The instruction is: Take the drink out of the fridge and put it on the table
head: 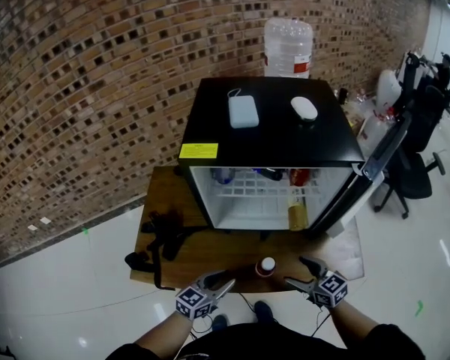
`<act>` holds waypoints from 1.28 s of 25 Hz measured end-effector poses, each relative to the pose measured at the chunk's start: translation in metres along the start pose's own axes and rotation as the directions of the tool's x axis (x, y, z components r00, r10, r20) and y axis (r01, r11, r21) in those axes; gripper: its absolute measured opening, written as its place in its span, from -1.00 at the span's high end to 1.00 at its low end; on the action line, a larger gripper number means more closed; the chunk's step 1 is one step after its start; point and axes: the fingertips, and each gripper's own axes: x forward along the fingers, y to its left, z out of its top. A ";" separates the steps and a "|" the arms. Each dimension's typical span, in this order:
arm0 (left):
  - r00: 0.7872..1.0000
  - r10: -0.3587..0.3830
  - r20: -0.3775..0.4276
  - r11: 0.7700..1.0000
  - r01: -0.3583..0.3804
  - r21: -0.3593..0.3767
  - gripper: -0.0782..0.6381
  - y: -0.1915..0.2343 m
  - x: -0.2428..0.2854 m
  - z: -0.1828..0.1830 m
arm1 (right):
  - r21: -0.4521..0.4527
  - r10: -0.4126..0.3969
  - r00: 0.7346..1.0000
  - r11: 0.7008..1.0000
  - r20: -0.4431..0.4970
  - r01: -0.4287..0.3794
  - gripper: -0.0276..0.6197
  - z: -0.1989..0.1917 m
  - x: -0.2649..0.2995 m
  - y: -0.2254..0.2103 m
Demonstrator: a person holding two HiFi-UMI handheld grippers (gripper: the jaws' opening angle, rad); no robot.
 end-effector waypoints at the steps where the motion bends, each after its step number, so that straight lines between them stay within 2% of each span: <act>1: 1.000 0.009 0.021 1.000 -0.008 -0.015 0.48 0.000 -0.013 0.006 | 0.025 -0.018 1.000 1.000 0.008 0.018 -0.12 -0.001 -0.009 0.001; 3: 0.998 0.008 0.068 0.999 -0.006 -0.040 0.75 -0.002 -0.034 0.019 | 0.063 -0.050 0.998 0.997 0.027 0.048 0.15 0.002 -0.022 0.008; 6: 0.993 -0.034 0.116 0.997 0.041 -0.059 0.78 -0.011 -0.057 0.032 | 0.081 -0.087 0.993 0.993 0.078 0.080 0.64 0.017 -0.033 0.027; 9: 0.990 -0.066 0.122 0.995 0.075 -0.071 0.78 -0.024 -0.086 0.032 | 0.092 -0.124 0.985 0.989 0.119 0.113 0.90 0.029 -0.043 0.061; 14: 0.993 -0.060 0.105 0.997 0.064 -0.036 0.78 -0.053 -0.127 0.030 | 0.121 -0.123 0.979 0.987 0.163 0.104 0.90 0.035 -0.075 0.111; 20: 0.992 -0.006 0.129 1.000 0.008 -0.017 0.78 -0.130 -0.147 0.027 | 0.140 -0.109 0.973 0.987 0.204 0.081 0.91 0.012 -0.168 0.123; 25: 0.967 0.118 0.224 0.990 -0.097 -0.103 0.78 -0.210 -0.146 0.012 | 0.150 -0.001 0.982 0.988 0.189 -0.028 0.91 -0.037 -0.238 0.143; 29: 0.960 0.169 0.225 0.981 -0.140 -0.137 0.78 -0.273 -0.147 -0.011 | 0.151 0.083 0.982 0.983 0.171 -0.109 0.91 -0.065 -0.278 0.158; 32: 0.959 0.181 0.217 0.980 -0.157 -0.122 0.78 -0.308 -0.159 -0.015 | 0.167 0.108 0.977 0.976 0.184 -0.139 0.91 -0.074 -0.296 0.171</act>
